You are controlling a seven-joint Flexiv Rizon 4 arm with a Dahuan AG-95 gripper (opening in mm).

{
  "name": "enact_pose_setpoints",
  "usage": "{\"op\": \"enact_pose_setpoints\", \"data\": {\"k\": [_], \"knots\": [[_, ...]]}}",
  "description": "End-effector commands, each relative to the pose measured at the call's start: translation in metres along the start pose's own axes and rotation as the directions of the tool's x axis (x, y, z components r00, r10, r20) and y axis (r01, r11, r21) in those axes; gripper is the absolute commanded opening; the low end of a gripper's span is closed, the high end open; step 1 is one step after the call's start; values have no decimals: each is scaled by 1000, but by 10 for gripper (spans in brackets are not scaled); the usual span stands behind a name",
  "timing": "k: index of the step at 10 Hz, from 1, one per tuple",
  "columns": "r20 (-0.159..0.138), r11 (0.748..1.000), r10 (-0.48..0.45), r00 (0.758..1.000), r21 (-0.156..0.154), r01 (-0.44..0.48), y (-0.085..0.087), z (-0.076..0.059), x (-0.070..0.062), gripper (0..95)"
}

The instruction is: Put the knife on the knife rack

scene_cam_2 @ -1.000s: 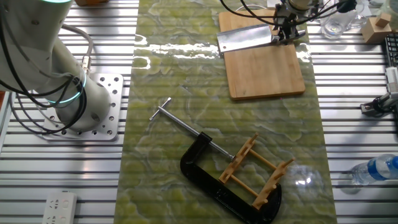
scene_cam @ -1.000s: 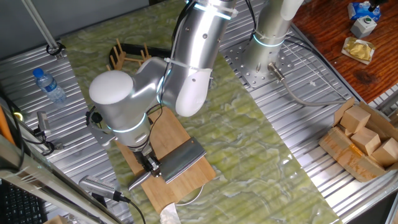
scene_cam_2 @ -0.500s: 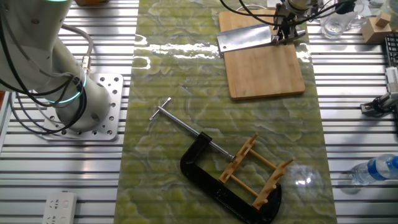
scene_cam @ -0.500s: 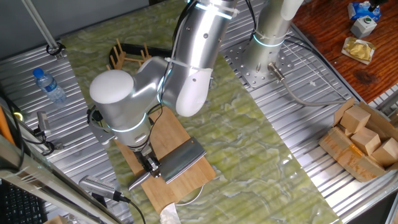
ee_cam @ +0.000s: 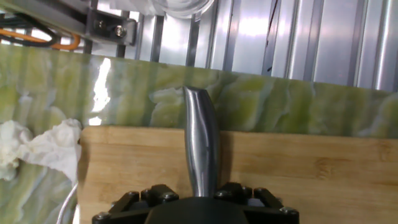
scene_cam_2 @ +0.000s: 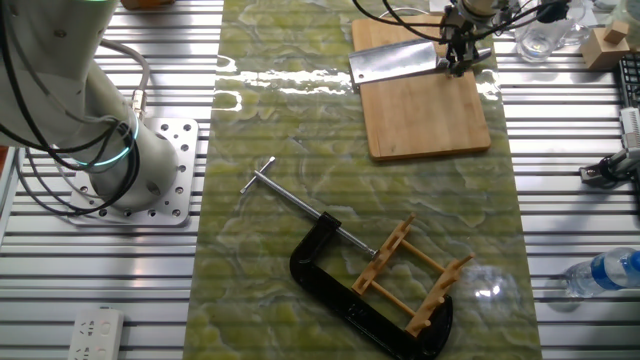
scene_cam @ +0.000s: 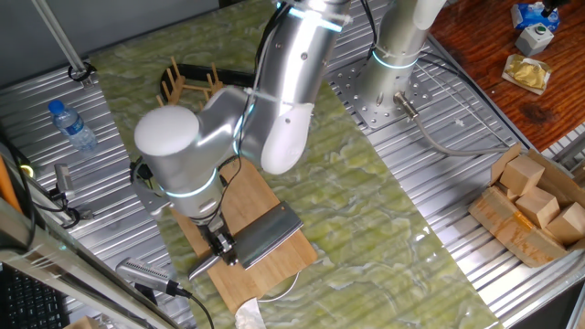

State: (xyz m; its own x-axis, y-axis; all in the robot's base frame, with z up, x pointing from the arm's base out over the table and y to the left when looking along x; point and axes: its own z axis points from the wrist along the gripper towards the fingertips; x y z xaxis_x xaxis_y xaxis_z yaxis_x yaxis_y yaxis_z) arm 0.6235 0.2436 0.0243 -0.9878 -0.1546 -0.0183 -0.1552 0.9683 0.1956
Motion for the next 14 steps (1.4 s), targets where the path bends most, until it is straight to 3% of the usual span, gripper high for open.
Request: {"op": "enact_pose_setpoints", "data": {"k": [1, 3, 4, 5, 7, 13, 14], "knots": [[-2, 1000, -4, 1000, 8, 4, 0, 3, -1, 570], [-4, 1000, -14, 1000, 12, 14, 0, 2, -3, 570], [-7, 999, -29, 1000, 24, 29, 0, 2, -2, 380], [-9, 999, -44, 999, 31, 45, 0, 2, -2, 380], [-22, 993, -83, 996, 81, 85, 0, 2, -2, 380], [-28, 987, -131, 991, 92, 133, -1, 3, 0, 380], [-31, 986, -135, 990, 96, 138, -1, 3, 0, 190]]}}
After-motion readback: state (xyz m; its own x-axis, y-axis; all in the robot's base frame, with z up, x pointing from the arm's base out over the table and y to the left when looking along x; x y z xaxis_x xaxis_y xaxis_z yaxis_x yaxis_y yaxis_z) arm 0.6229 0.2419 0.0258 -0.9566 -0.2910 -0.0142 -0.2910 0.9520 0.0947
